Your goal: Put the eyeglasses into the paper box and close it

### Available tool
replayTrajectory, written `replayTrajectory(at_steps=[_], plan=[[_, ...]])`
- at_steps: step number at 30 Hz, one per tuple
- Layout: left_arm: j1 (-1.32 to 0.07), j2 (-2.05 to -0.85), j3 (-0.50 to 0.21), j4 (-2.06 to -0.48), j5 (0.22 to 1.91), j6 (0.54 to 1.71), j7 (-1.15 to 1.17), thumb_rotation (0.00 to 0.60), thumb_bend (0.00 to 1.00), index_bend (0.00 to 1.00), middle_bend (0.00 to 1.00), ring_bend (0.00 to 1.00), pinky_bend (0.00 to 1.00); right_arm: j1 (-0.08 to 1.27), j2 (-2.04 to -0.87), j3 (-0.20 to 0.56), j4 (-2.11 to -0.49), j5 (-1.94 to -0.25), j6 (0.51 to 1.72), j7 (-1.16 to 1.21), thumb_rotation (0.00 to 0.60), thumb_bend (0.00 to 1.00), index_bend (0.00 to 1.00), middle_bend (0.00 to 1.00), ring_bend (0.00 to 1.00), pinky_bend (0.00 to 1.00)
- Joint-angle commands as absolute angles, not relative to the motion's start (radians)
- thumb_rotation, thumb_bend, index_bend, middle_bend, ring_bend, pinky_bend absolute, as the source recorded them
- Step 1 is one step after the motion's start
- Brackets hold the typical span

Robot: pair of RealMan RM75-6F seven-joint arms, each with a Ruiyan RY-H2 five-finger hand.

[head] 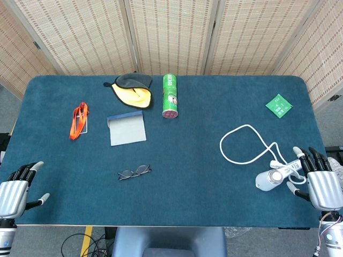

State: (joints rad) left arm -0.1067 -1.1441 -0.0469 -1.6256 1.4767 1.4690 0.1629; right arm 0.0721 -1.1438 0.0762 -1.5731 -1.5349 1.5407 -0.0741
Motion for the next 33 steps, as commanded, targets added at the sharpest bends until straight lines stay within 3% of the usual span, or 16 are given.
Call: replayTrajectory(at_steps=[1, 13, 18, 20, 25, 29, 33], plan=[[-0.108, -1.146, -0.046, -1.626, 1.479, 1.467, 0.163, 0.600, 0.20, 0.18, 0.21, 0.19, 0.31, 0.070, -1.143, 0.075, -1.575, -1.532, 1.540, -0.073, 0.600, 0.19, 0.08, 0.14, 0.11, 0.13], [-0.139, -1.156, -0.053, -1.602, 1.522, 1.456, 0.093, 0.600, 0.20, 0.24, 0.21, 0.19, 0.31, 0.062, -1.130, 0.078, -1.588, -1.518, 1.541, -0.061, 0.600, 0.22, 0.08, 0.16, 0.12, 0.13], [-0.180, -1.180, -0.068, -1.562, 1.572, 1.453, 0.028, 0.600, 0.20, 0.29, 0.28, 0.30, 0.32, 0.066, -1.090, 0.082, -1.640, -1.477, 1.502, -0.089, 0.600, 0.25, 0.09, 0.17, 0.13, 0.13], [-0.202, -1.196, -0.073, -1.545, 1.598, 1.449, 0.021, 0.600, 0.20, 0.33, 0.40, 0.40, 0.39, 0.068, -1.079, 0.085, -1.658, -1.470, 1.496, -0.096, 0.600, 0.25, 0.09, 0.18, 0.15, 0.14], [-0.275, -1.227, -0.079, -1.508, 1.646, 1.394, -0.018, 0.600, 0.20, 0.44, 0.69, 0.65, 0.72, 0.075, -1.064, 0.093, -1.675, -1.467, 1.494, -0.110, 0.600, 0.26, 0.10, 0.19, 0.21, 0.15], [-0.337, -1.254, -0.077, -1.481, 1.681, 1.337, -0.028, 0.600, 0.20, 0.44, 0.85, 0.77, 0.89, 0.077, -1.058, 0.099, -1.681, -1.473, 1.503, -0.114, 0.600, 0.26, 0.10, 0.20, 0.23, 0.15], [-0.393, -1.293, -0.070, -1.456, 1.697, 1.271, -0.019, 0.600, 0.20, 0.44, 0.92, 0.83, 0.96, 0.077, -1.057, 0.101, -1.680, -1.473, 1.506, -0.117, 0.600, 0.26, 0.10, 0.21, 0.26, 0.17]])
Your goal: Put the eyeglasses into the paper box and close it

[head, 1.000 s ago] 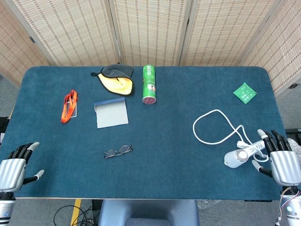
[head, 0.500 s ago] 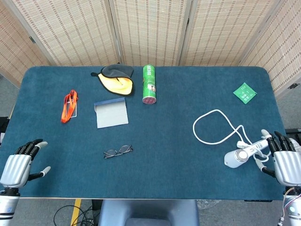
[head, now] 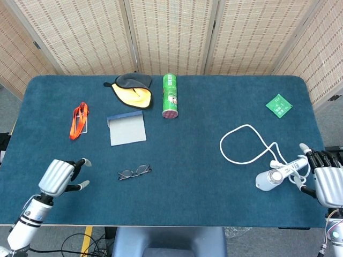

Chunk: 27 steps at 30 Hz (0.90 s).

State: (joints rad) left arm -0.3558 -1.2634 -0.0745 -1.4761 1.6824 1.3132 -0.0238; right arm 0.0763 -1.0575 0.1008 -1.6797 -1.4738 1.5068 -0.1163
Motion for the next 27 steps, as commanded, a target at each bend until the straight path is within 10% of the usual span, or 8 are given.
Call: replayTrajectory(at_steps=[1, 27], plan=[[-0.409, -1.308, -0.069, -1.452, 1.696, 1.250, -0.010, 0.600, 0.20, 0.44, 0.93, 0.84, 0.97, 0.077, -1.058, 0.101, -1.680, -1.472, 1.504, -0.118, 0.600, 0.27, 0.10, 0.21, 0.26, 0.17], [-0.590, -1.581, -0.119, -1.306, 1.460, 0.971, 0.119, 0.600, 0.20, 0.40, 1.00, 0.91, 1.00, 0.069, -1.071, 0.103, -1.645, -1.462, 1.516, -0.088, 0.600, 0.28, 0.10, 0.22, 0.29, 0.20]])
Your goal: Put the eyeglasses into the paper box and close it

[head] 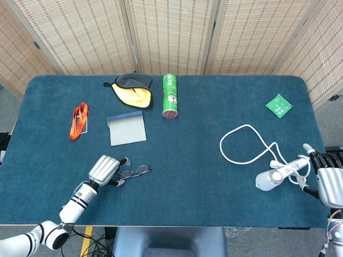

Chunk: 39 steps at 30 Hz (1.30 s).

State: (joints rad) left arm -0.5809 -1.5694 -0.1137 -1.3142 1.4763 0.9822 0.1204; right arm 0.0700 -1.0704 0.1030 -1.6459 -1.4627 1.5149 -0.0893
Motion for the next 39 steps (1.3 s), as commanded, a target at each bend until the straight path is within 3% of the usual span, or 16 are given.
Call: replayTrajectory(at_steps=[1, 12, 18, 27, 39], plan=[[-0.593, -1.587, -0.121, -1.298, 1.453, 0.969, 0.122, 0.600, 0.20, 0.40, 1.00, 0.91, 1.00, 0.069, -1.071, 0.103, -1.643, -1.463, 1.517, -0.086, 0.600, 0.28, 0.10, 0.22, 0.29, 0.20], [-0.612, -1.617, -0.152, -1.178, 1.366, 0.961, 0.168, 0.600, 0.20, 0.43, 1.00, 0.91, 1.00, 0.065, -1.073, 0.104, -1.634, -1.465, 1.524, -0.073, 0.600, 0.28, 0.10, 0.22, 0.29, 0.20], [-0.603, -1.577, -0.141, -1.251, 1.369, 0.968, 0.102, 0.600, 0.21, 0.44, 1.00, 0.91, 1.00, 0.062, -1.078, 0.102, -1.629, -1.464, 1.525, -0.070, 0.600, 0.28, 0.10, 0.22, 0.30, 0.20], [-0.624, -1.580, -0.109, -1.340, 1.405, 0.970, 0.127, 0.600, 0.31, 0.44, 1.00, 0.92, 1.00, 0.057, -1.071, 0.095, -1.624, -1.469, 1.522, -0.055, 0.600, 0.28, 0.10, 0.22, 0.30, 0.20], [-0.664, -1.662, -0.118, -1.272, 1.339, 0.919, 0.188, 0.600, 0.39, 0.50, 1.00, 0.93, 1.00, 0.046, -1.075, 0.089, -1.598, -1.470, 1.527, -0.022, 0.600, 0.28, 0.10, 0.22, 0.31, 0.21]])
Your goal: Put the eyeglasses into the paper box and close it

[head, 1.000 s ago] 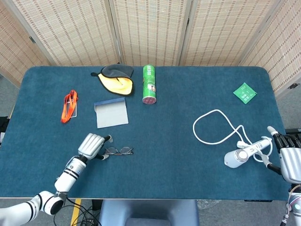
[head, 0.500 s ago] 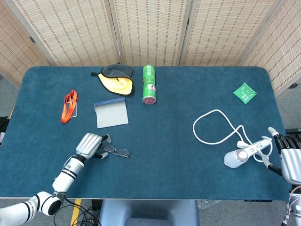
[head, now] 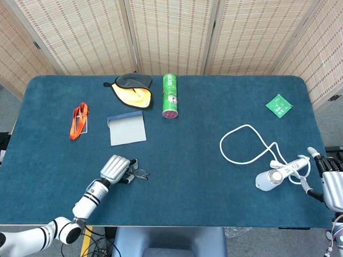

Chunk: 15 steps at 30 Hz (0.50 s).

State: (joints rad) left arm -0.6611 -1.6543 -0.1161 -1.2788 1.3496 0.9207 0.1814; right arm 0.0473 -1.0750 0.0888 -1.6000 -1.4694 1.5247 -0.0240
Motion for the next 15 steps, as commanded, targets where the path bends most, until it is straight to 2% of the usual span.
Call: replayTrajectory(at_steps=[1, 15], plan=[[-0.663, -1.662, -0.118, -1.271, 1.335, 0.921, 0.188, 0.600, 0.39, 0.51, 1.00, 0.93, 1.00, 0.045, -1.075, 0.089, -1.596, -1.470, 1.528, -0.020, 0.600, 0.28, 0.10, 0.22, 0.31, 0.21], [-0.653, -1.667, -0.105, -1.264, 1.335, 0.952, 0.172, 0.600, 0.41, 0.61, 1.00, 0.93, 1.00, 0.037, -1.079, 0.086, -1.587, -1.476, 1.537, -0.009, 0.600, 0.28, 0.10, 0.22, 0.33, 0.21]])
